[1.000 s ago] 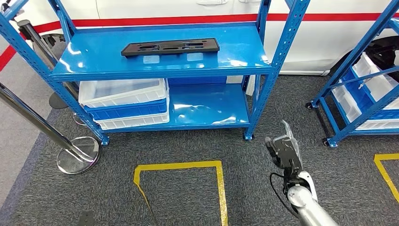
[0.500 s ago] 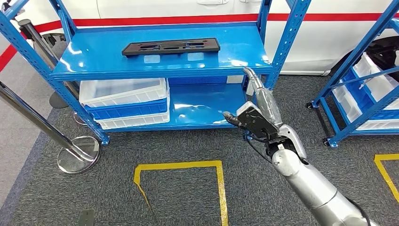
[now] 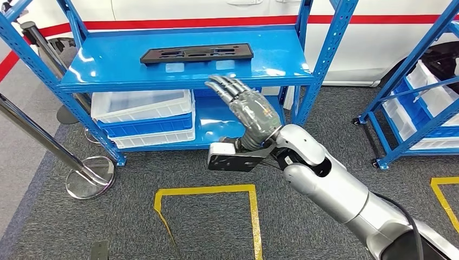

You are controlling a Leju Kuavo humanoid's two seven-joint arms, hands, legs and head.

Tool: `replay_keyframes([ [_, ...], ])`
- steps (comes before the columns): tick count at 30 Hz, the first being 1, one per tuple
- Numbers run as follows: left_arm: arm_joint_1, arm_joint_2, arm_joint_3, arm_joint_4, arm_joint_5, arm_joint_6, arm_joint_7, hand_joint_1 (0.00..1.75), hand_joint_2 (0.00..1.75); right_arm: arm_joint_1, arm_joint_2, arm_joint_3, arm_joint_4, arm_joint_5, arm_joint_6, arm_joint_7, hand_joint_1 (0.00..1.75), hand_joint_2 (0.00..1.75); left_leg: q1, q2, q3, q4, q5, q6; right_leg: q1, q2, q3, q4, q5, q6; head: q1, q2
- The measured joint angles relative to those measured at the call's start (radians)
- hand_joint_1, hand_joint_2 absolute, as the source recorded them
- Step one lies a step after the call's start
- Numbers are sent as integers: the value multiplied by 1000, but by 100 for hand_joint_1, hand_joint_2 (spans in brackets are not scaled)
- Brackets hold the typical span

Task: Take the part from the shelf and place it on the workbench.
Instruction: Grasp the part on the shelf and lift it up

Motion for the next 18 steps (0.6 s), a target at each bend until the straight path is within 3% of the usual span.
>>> replay_keyframes([
  [10,-2,-17,-24,1,17,-18,-32,0,0,-125,78,188,41,197,193,11,0,175,0,0,-1,0,0,0,0,0,0,0,0,0,0,0],
  [18,-6,-31,-56,5,27,-27,-44,0,0,-181,146,320,171,293,325,13,0,175,0,0,-1,0,0,0,0,0,-1,0,0,0,0,0],
])
